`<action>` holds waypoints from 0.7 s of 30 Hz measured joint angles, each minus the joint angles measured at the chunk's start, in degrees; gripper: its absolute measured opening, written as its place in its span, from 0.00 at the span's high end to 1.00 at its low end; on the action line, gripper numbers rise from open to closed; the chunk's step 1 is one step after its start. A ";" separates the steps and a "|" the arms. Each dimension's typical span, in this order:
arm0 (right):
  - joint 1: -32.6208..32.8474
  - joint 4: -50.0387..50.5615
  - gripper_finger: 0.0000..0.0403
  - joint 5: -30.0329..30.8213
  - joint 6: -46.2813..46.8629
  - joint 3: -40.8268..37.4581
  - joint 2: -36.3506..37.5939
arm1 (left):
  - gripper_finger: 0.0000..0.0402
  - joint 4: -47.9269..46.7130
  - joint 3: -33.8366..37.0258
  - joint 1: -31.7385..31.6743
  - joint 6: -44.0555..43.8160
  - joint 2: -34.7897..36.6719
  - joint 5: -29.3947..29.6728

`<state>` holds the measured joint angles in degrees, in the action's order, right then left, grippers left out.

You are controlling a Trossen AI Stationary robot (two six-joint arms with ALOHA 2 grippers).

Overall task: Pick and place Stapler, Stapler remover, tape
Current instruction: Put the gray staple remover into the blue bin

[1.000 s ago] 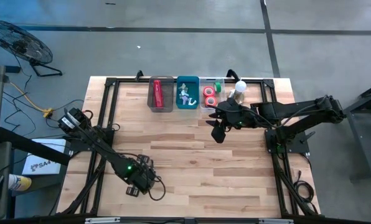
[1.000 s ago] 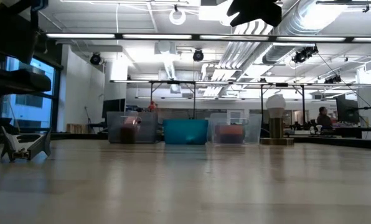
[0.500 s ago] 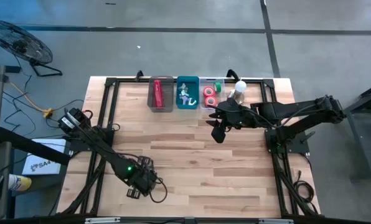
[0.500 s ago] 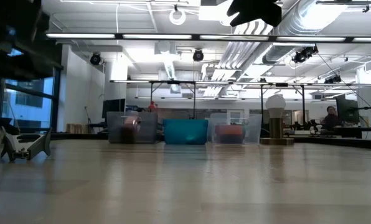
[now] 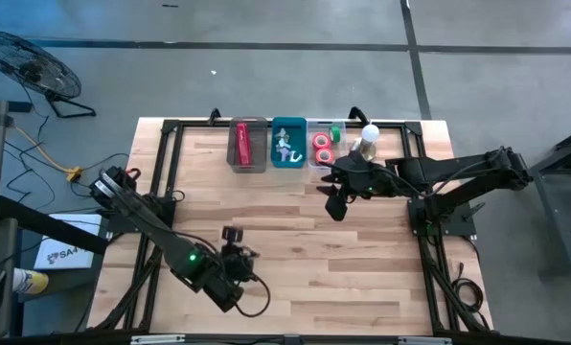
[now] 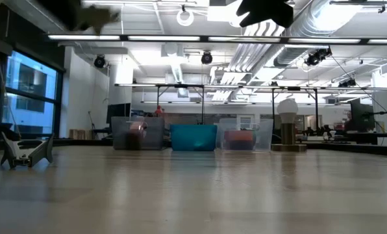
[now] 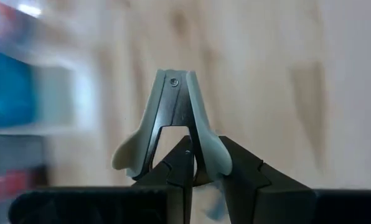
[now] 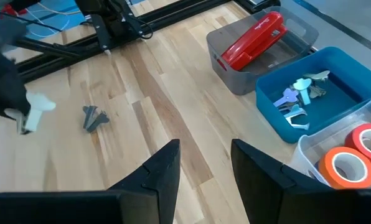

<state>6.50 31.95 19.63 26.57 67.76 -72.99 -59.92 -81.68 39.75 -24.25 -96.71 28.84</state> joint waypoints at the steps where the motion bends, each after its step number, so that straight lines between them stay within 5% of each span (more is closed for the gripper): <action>1: 0.00 -0.18 0.67 -0.39 0.05 0.01 0.00 | 0.86 -0.97 -1.33 0.00 0.02 0.00 2.83; 9: 0.00 -6.03 0.67 -5.34 0.39 0.01 0.00 | 0.85 -3.03 -9.18 -0.84 4.13 -0.02 23.20; 21: 0.04 -24.21 0.67 -8.66 1.84 0.01 0.00 | 0.85 1.37 -14.02 -10.21 19.18 -0.09 33.62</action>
<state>6.55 7.74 10.96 28.41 67.77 -72.99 -58.55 -95.70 29.54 -5.07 -96.79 62.45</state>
